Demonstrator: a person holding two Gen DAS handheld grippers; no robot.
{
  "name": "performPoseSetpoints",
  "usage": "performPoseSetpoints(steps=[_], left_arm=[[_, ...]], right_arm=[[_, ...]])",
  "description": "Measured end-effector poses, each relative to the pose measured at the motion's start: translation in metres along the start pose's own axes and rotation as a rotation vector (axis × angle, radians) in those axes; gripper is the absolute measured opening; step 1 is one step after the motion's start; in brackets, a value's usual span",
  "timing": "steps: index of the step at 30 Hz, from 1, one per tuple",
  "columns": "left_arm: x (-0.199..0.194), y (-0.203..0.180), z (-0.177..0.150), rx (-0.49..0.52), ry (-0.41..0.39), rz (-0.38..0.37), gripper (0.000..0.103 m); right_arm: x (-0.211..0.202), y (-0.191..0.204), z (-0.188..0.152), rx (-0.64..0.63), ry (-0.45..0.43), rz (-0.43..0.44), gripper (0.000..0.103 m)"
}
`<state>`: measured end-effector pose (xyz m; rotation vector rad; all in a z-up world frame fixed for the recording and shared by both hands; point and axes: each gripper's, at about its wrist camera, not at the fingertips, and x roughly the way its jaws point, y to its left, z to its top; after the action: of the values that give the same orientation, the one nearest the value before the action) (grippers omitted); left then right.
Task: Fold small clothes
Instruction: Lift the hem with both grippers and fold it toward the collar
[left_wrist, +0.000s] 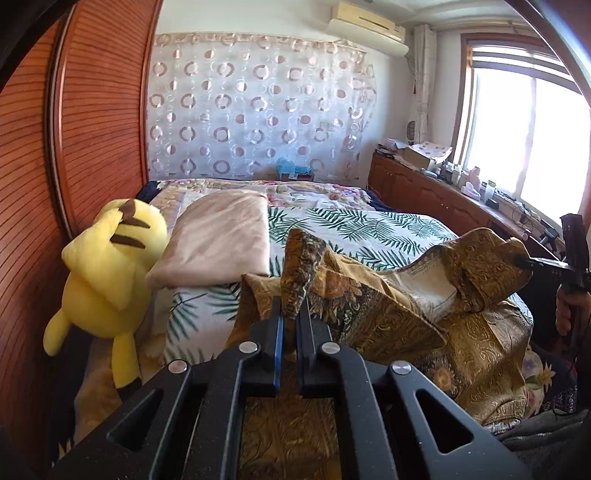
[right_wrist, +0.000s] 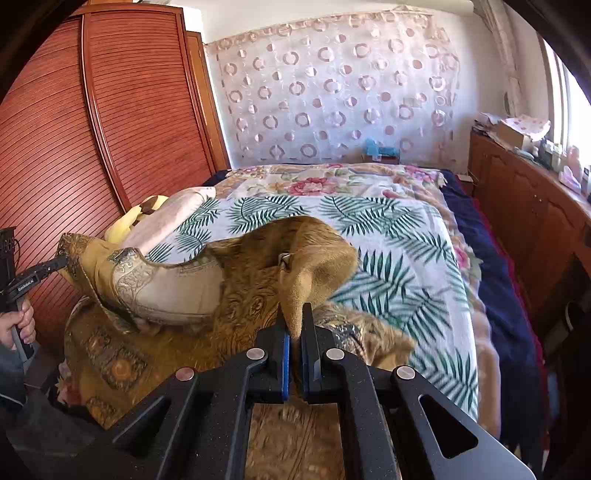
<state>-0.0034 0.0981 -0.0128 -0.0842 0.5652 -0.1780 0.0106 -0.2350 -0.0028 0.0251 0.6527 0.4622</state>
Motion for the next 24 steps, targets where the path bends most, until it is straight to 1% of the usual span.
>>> performPoseSetpoints(steps=[3,6,10,14,18,19,20,21,22,24], left_arm=[[-0.009,0.007,-0.007,-0.013,0.009,0.005,0.006],[-0.016,0.008,-0.013,0.007,0.02,0.019,0.006],[-0.014,0.01,-0.02,0.012,0.047,0.031,0.006],[-0.001,0.013,-0.032,0.011,0.094,0.04,0.006],[0.005,0.017,-0.038,-0.004,0.119,0.033,0.007],[0.004,0.018,-0.038,-0.013,0.118,0.026,0.009],[0.001,0.02,-0.036,-0.021,0.111,0.019,0.015],[-0.001,0.021,-0.035,-0.025,0.103,0.015,0.023],[-0.005,0.022,-0.033,-0.029,0.089,0.012,0.027],[-0.012,0.025,-0.028,-0.03,0.057,0.015,0.045]], right_arm=[[-0.01,-0.001,-0.011,0.024,0.013,0.007,0.004],[-0.018,0.001,-0.017,0.026,0.03,-0.013,0.004],[-0.031,0.004,-0.027,0.023,0.057,-0.013,0.004],[-0.022,0.005,-0.041,0.005,0.13,-0.043,0.004],[-0.011,-0.003,-0.052,0.03,0.179,-0.056,0.004],[-0.011,-0.005,-0.052,0.04,0.176,-0.055,0.004],[-0.011,-0.006,-0.052,0.049,0.171,-0.048,0.004],[-0.013,-0.007,-0.05,0.056,0.165,-0.046,0.004],[-0.014,-0.007,-0.046,0.057,0.16,-0.05,0.009],[-0.02,-0.005,-0.04,0.048,0.141,-0.073,0.011]])
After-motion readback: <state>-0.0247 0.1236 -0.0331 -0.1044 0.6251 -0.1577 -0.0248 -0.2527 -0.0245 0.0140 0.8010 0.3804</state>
